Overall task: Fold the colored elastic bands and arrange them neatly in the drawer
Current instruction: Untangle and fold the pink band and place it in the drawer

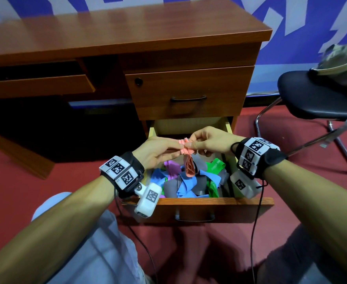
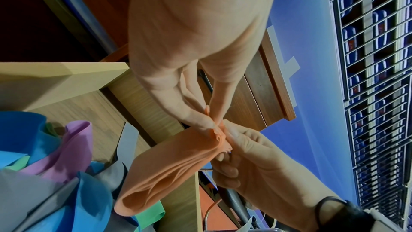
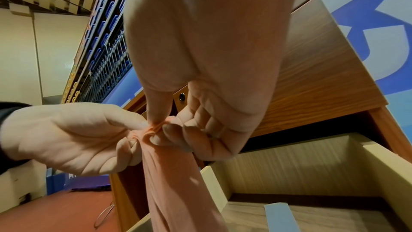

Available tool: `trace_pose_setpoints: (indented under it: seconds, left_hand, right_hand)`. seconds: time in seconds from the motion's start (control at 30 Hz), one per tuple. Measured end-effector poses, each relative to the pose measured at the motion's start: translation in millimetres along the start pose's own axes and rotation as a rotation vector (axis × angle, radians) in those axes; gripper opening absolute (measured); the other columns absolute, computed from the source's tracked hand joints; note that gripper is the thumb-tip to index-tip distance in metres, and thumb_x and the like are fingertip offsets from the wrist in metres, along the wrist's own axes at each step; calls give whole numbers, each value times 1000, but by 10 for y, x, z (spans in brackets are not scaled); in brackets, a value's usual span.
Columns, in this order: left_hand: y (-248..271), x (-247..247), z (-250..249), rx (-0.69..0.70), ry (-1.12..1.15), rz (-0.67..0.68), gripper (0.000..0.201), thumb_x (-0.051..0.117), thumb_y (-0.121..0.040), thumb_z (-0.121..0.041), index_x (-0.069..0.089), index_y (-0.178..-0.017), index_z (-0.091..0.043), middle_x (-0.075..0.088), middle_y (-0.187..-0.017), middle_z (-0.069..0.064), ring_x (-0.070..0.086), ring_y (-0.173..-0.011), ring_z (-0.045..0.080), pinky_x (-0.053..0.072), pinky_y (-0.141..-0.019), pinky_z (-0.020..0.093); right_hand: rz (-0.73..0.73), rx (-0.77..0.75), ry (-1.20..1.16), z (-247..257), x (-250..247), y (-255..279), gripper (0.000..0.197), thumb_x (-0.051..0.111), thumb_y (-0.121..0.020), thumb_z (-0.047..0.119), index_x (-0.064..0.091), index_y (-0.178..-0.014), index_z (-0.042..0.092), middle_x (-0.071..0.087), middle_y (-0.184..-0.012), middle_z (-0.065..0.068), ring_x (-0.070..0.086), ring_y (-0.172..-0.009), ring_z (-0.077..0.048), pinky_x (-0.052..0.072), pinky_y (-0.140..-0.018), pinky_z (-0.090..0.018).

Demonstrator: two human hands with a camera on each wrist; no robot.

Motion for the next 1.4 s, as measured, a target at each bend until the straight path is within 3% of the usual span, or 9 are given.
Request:
trace_pose_setpoints:
  seconds: [0.13, 0.43, 0.7, 0.8, 0.9, 1.0, 1.13, 1.23, 1.4]
  left_hand:
    - [-3, -7, 14, -1, -15, -14, 16, 75, -85, 6, 76, -100, 2, 78, -82, 17, 73, -65, 14, 62, -74, 25]
    - [-15, 0, 24, 3, -29, -29, 19, 77, -83, 5, 76, -102, 2, 78, -93, 21, 74, -71, 16, 63, -73, 25]
    - [22, 28, 7, 27, -31, 6, 19, 82, -77, 5, 78, -95, -1, 78, -82, 14, 76, -71, 15, 62, -74, 23]
    - [13, 27, 5, 19, -19, 8, 19, 81, -78, 6, 77, -94, -1, 78, -81, 13, 77, -71, 15, 62, -67, 20]
    - [26, 41, 33, -42, 47, 26, 7, 72, -91, -7, 72, -95, -1, 78, -80, 17, 77, -70, 19, 63, -66, 25]
    - [26, 20, 51, -97, 87, 60, 29, 61, -98, -24, 70, -105, 2, 78, -92, 21, 78, -77, 26, 63, -63, 30]
    - [32, 26, 56, -131, 86, 127, 48, 50, -101, -39, 68, -117, 2, 76, -107, 20, 75, -101, 30, 60, -84, 34]
    - [10, 35, 47, -114, 58, 142, 53, 44, -102, -44, 68, -120, 0, 77, -109, 17, 71, -108, 26, 55, -92, 34]
    - [-2, 87, -36, -40, -63, 186, 45, 41, -105, -35, 69, -120, -2, 78, -108, 12, 74, -104, 25, 57, -89, 33]
  right_hand:
    - [6, -2, 21, -6, 22, 5, 23, 73, -90, 32, 65, -84, 11, 59, -59, 8, 50, -50, -6, 40, -52, -23]
    - [-5, -23, 68, 4, -3, -27, 27, 73, -91, 31, 68, -89, 4, 66, -68, 0, 51, -51, -6, 42, -52, -23]
    - [-4, -25, 86, 35, 46, -33, 20, 76, -89, 26, 67, -80, 10, 66, -66, 0, 50, -49, -5, 40, -50, -23]
    - [-22, -34, 133, 77, 51, -25, 32, 76, -88, 32, 66, -85, 2, 68, -69, -4, 53, -51, -6, 43, -51, -24]
    - [-38, -62, 189, 128, 64, -14, 40, 79, -84, 40, 65, -85, 3, 70, -72, -8, 56, -53, -9, 48, -53, -27]
    - [-53, -71, 252, 151, 68, 4, 40, 83, -79, 41, 63, -82, 7, 68, -66, -4, 60, -54, -11, 53, -58, -31]
    - [-112, -82, 330, 187, 41, 16, 35, 82, -81, 36, 63, -82, 7, 72, -69, -7, 62, -53, -8, 53, -56, -26]
    - [-148, -84, 347, 205, 7, 37, 20, 75, -85, 24, 64, -83, 8, 73, -73, -9, 63, -54, -8, 53, -57, -27]
    - [-213, -60, 183, 119, -71, 54, 29, 65, -95, 29, 60, -80, 4, 71, -69, -10, 62, -53, -14, 51, -55, -26]
Point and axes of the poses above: each hand's wrist, its own y-axis away from the middle knuckle, its own x-axis out of the palm, z = x × y, the point moved 10 cm from there along -y, towards the middle knuckle
